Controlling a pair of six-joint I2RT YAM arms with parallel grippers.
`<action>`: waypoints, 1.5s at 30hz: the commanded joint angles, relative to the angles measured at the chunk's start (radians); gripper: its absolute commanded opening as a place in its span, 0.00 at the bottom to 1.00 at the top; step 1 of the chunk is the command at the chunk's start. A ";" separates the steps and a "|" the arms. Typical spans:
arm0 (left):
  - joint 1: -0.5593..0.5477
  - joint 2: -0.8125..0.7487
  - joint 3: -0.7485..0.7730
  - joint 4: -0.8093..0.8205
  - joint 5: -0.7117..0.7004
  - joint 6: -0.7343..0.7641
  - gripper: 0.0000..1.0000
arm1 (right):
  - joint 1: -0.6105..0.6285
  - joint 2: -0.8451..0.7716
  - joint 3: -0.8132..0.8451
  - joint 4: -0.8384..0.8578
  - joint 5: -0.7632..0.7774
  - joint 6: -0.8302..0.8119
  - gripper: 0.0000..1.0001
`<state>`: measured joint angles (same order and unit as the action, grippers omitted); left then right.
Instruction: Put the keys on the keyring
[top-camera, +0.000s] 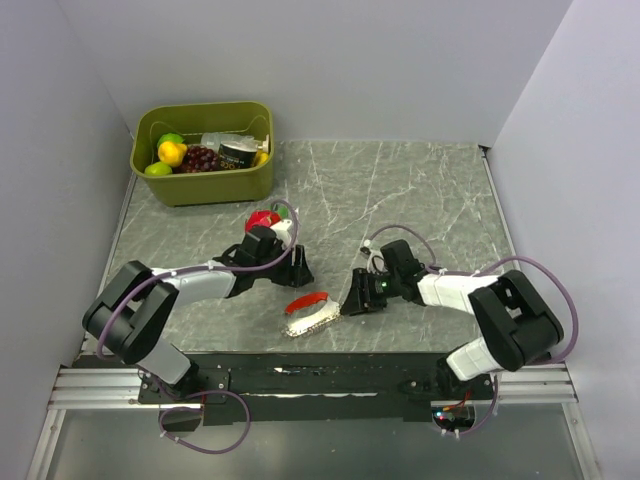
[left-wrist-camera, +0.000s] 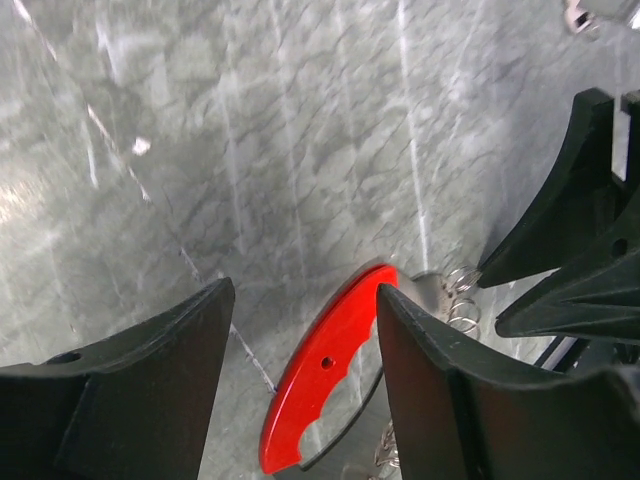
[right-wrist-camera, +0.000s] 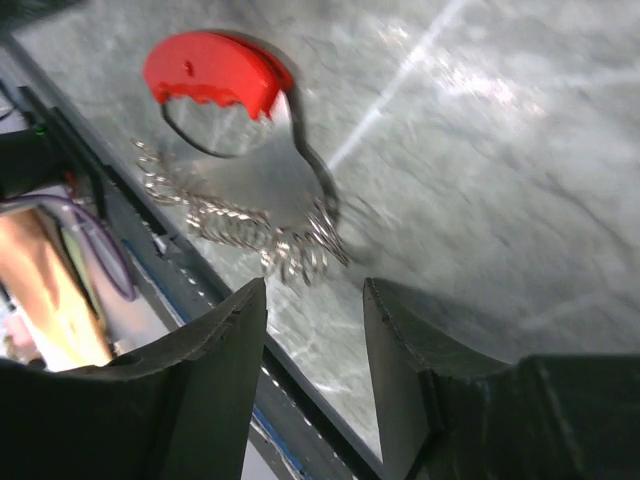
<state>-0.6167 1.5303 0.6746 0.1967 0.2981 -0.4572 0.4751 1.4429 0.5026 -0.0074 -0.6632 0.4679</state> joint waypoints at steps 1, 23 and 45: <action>-0.002 0.022 -0.026 0.010 0.015 -0.041 0.64 | 0.000 0.066 -0.033 0.121 0.000 0.023 0.51; -0.014 0.007 -0.119 0.033 0.052 -0.162 0.43 | 0.005 0.019 0.163 -0.075 0.140 -0.182 0.07; -0.074 -0.070 -0.018 -0.097 -0.085 -0.089 0.45 | -0.076 -0.026 0.180 -0.059 0.188 -0.149 0.74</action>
<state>-0.7002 1.4860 0.5926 0.1345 0.2630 -0.5827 0.4366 1.4345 0.7078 -0.1181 -0.4572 0.2913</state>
